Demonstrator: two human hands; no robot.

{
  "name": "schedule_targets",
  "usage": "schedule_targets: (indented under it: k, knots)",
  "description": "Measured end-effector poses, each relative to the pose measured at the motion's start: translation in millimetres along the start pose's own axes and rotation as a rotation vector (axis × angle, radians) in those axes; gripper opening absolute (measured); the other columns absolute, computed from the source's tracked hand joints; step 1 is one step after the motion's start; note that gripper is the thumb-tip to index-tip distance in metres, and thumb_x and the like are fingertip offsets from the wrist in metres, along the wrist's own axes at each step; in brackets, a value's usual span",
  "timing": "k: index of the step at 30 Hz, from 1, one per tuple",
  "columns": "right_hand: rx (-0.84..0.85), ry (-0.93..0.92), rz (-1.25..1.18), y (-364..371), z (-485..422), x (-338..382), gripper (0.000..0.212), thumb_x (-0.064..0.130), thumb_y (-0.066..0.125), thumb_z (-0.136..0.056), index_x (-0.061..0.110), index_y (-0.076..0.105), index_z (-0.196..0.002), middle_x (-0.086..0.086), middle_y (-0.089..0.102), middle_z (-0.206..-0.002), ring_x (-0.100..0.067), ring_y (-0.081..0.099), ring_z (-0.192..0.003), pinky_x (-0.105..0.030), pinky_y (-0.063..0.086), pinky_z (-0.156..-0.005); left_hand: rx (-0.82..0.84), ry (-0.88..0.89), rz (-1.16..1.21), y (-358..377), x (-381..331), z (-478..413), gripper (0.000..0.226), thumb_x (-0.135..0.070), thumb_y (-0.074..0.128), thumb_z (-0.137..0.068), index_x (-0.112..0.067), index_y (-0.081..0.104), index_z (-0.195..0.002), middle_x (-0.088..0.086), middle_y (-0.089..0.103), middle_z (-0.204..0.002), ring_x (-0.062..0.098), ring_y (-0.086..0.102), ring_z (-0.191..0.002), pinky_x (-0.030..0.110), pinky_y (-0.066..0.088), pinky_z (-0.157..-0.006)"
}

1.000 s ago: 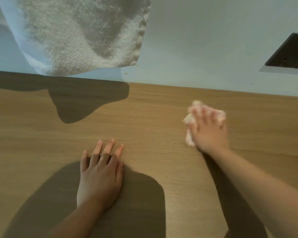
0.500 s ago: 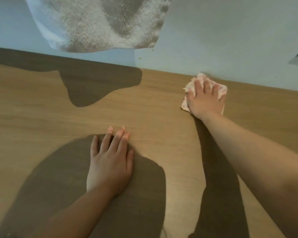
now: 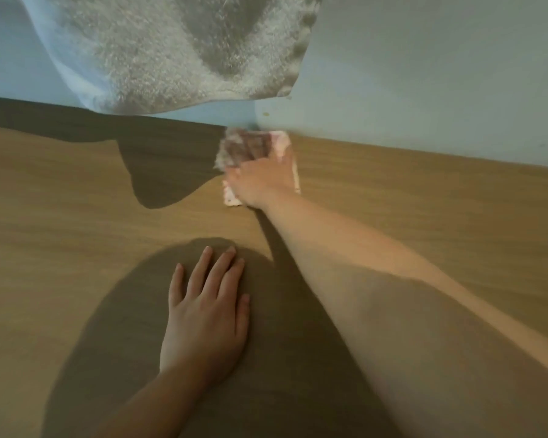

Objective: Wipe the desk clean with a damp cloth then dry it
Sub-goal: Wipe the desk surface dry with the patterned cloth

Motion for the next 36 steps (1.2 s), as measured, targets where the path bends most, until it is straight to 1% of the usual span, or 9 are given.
schedule_targets:
  k: [4, 8, 11, 14, 21, 24, 31, 33, 36]
  knots:
    - [-0.108, 0.263, 0.031, -10.1, 15.8, -79.6, 0.053, 0.041, 0.018, -0.096, 0.029, 0.017, -0.147, 0.002, 0.013, -0.156, -0.024, 0.008, -0.142, -0.063, 0.010, -0.106, 0.001, 0.003, 0.011, -1.0, -0.5, 0.8, 0.048, -0.039, 0.032, -0.090, -0.016, 0.052, -0.128, 0.002, 0.047, -0.140, 0.024, 0.031, -0.135, 0.047, 0.014, -0.108]
    - [-0.107, 0.470, -0.004, -5.9, 12.7, -52.5, 0.057, 0.040, 0.016, -0.096, 0.019, 0.010, -0.149, -0.009, 0.005, -0.157, -0.034, -0.004, -0.143, -0.065, -0.003, -0.107, -0.001, 0.015, 0.008, -1.7, -0.8, 0.9, 0.048, -0.038, 0.032, -0.090, -0.016, 0.052, -0.127, 0.002, 0.048, -0.139, 0.026, 0.035, -0.134, 0.047, 0.015, -0.107]
    - [-0.058, 0.121, 0.010, 4.5, 17.8, -1.4, 0.055, 0.042, 0.016, -0.096, 0.020, 0.023, -0.147, -0.012, 0.013, -0.155, -0.033, -0.004, -0.143, -0.059, -0.004, -0.111, -0.011, 0.012, 0.004, -1.4, -0.7, 0.9, 0.048, -0.038, 0.033, -0.090, -0.015, 0.053, -0.127, 0.003, 0.049, -0.138, 0.027, 0.036, -0.133, 0.048, 0.015, -0.107]
    - [-0.016, -0.099, 0.025, 9.1, 36.8, 4.7, 0.056, 0.047, 0.018, -0.097, 0.027, 0.013, -0.149, -0.004, 0.006, -0.157, -0.026, -0.006, -0.144, -0.051, -0.007, -0.114, -0.012, 0.019, 0.009, -1.8, -1.1, 0.2, 0.048, -0.037, 0.033, -0.089, -0.014, 0.054, -0.125, 0.004, 0.050, -0.137, 0.028, 0.038, -0.132, 0.048, 0.015, -0.107]
    - [-0.088, 0.616, 0.010, -22.0, 102.8, -181.8, 0.062, 0.048, 0.017, -0.095, 0.024, 0.004, -0.150, -0.002, -0.003, -0.158, -0.028, -0.004, -0.144, -0.051, -0.003, -0.114, 0.032, 0.000, 0.020, -2.7, -1.8, 1.0, 0.052, -0.040, 0.027, -0.092, -0.016, 0.048, -0.132, 0.002, 0.043, -0.143, 0.024, 0.027, -0.138, 0.046, 0.012, -0.112]
    - [-0.078, 0.765, -0.014, -21.5, 125.8, -184.2, 0.063, 0.045, 0.015, -0.094, 0.021, 0.000, -0.150, -0.006, -0.002, -0.158, -0.030, -0.006, -0.143, -0.054, -0.003, -0.113, 0.049, -0.013, 0.034, -3.3, -2.2, 1.4, 0.054, -0.041, 0.024, -0.092, -0.017, 0.045, -0.135, 0.000, 0.039, -0.146, 0.022, 0.022, -0.140, 0.051, 0.013, -0.113]
    - [0.084, -0.199, 0.097, 12.6, 195.6, -25.9, 0.059, 0.044, 0.019, -0.097, 0.035, -0.015, -0.145, 0.013, -0.019, -0.152, -0.017, -0.020, -0.140, -0.043, -0.017, -0.110, 0.032, -0.012, 0.019, -4.0, -2.6, 0.5, 0.052, -0.040, 0.026, -0.090, -0.016, 0.050, -0.129, 0.003, 0.047, -0.140, 0.026, 0.031, -0.136, 0.054, 0.023, -0.110]
    - [0.004, -0.022, 0.151, 4.6, 205.9, -80.8, 0.053, 0.045, 0.006, -0.096, 0.037, -0.023, -0.139, 0.013, -0.025, -0.148, -0.014, -0.024, -0.137, -0.042, -0.016, -0.109, 0.032, -0.012, 0.021, -3.4, -1.8, 1.2, 0.053, -0.041, 0.024, -0.091, -0.017, 0.047, -0.132, 0.001, 0.043, -0.142, 0.025, 0.028, -0.138, 0.052, 0.020, -0.111]
    - [-0.037, 0.575, 0.047, -18.0, 214.2, -174.2, 0.058, 0.052, 0.008, -0.095, 0.035, -0.007, -0.148, 0.004, -0.009, -0.157, -0.021, -0.011, -0.143, -0.051, -0.001, -0.115, 0.036, -0.011, 0.012, -2.6, -1.6, 1.2, 0.055, -0.043, 0.022, -0.091, -0.018, 0.044, -0.135, 0.001, 0.039, -0.145, 0.023, 0.024, -0.140, 0.050, 0.015, -0.113]
Point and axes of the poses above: each hand's wrist, its own z-axis away from the middle knuckle, its own y-axis out of the palm, x = y × z, the point moved 1 cm from there along -z, towards the middle knuckle
